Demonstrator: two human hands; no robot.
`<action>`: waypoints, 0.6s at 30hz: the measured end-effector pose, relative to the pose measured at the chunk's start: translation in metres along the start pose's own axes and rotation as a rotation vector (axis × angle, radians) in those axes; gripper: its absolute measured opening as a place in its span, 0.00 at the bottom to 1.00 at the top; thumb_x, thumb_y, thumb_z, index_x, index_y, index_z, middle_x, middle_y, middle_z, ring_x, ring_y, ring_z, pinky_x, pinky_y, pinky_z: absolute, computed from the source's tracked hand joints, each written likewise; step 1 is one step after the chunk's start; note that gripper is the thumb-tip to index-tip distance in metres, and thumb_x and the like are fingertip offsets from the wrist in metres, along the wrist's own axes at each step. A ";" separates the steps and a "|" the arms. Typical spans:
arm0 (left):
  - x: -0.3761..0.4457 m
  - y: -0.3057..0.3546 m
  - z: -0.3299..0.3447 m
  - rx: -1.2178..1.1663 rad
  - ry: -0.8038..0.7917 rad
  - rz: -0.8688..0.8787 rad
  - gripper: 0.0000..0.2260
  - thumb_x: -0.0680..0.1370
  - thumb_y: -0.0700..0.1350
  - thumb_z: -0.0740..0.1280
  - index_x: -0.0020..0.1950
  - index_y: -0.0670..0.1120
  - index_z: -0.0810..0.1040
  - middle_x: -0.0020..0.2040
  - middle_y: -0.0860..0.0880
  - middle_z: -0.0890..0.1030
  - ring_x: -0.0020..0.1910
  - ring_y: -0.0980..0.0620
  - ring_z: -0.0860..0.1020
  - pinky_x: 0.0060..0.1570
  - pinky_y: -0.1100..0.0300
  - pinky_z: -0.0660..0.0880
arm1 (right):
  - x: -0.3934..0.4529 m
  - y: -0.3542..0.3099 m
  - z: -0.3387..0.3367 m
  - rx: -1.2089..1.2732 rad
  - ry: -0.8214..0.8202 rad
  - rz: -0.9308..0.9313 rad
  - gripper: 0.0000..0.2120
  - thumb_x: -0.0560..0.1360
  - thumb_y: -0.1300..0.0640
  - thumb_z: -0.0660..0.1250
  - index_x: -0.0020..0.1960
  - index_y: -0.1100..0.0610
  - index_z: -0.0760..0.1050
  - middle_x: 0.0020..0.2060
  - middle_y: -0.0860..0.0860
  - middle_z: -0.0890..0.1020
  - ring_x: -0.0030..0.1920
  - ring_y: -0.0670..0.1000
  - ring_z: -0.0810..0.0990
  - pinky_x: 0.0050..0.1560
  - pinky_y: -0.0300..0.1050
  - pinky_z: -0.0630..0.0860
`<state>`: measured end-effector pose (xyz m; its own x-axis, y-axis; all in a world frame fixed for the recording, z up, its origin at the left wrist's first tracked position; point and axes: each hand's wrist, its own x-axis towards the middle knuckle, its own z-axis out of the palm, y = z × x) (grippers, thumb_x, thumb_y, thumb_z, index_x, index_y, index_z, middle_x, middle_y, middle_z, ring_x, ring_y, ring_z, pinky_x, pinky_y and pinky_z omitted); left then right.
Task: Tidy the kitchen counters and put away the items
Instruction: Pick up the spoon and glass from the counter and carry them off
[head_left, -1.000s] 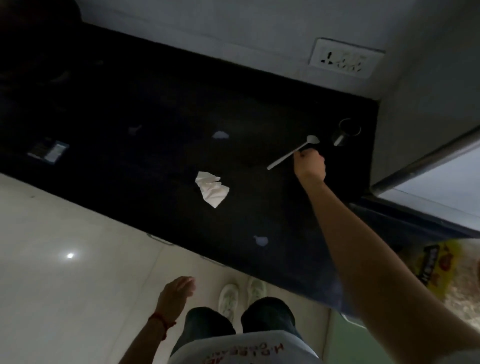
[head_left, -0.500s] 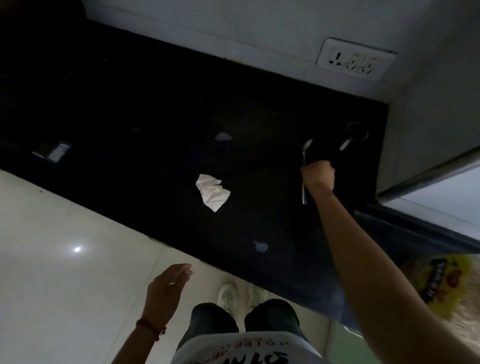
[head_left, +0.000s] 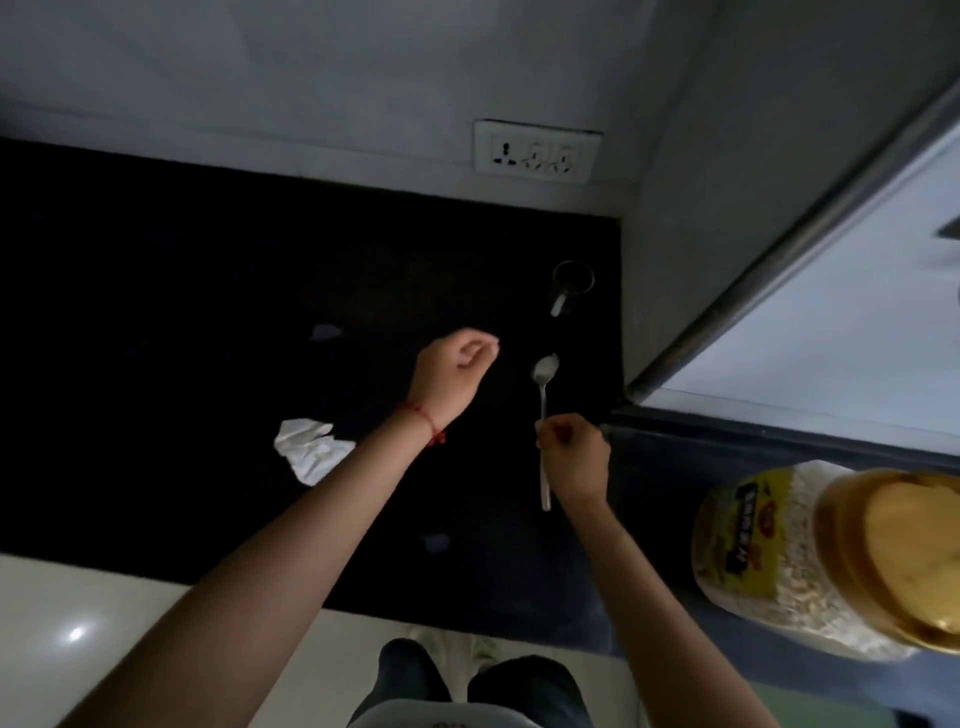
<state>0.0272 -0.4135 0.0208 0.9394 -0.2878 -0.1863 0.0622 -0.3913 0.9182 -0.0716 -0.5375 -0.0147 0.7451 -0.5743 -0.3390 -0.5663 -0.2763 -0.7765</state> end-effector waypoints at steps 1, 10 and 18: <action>0.017 0.004 0.011 0.007 -0.026 -0.006 0.09 0.76 0.42 0.63 0.53 0.41 0.79 0.50 0.42 0.82 0.50 0.47 0.80 0.50 0.59 0.74 | -0.001 0.002 -0.002 0.008 -0.002 -0.007 0.06 0.75 0.59 0.65 0.46 0.61 0.78 0.36 0.51 0.80 0.35 0.47 0.78 0.34 0.32 0.71; 0.109 0.010 0.081 0.120 -0.112 -0.181 0.15 0.77 0.48 0.61 0.59 0.41 0.76 0.57 0.41 0.80 0.57 0.43 0.77 0.48 0.60 0.70 | -0.001 0.015 -0.013 0.118 0.036 -0.003 0.04 0.75 0.59 0.65 0.41 0.56 0.76 0.30 0.45 0.76 0.31 0.41 0.74 0.29 0.24 0.69; 0.123 -0.002 0.098 -0.173 -0.138 -0.322 0.10 0.78 0.40 0.59 0.38 0.44 0.76 0.33 0.47 0.76 0.29 0.52 0.73 0.20 0.71 0.70 | 0.005 0.030 -0.018 0.156 0.059 0.004 0.05 0.74 0.60 0.66 0.40 0.55 0.76 0.32 0.46 0.78 0.34 0.40 0.76 0.34 0.22 0.70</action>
<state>0.1093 -0.5339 -0.0380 0.8091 -0.2934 -0.5092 0.4137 -0.3310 0.8481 -0.0912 -0.5623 -0.0298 0.7186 -0.6205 -0.3140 -0.5041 -0.1538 -0.8498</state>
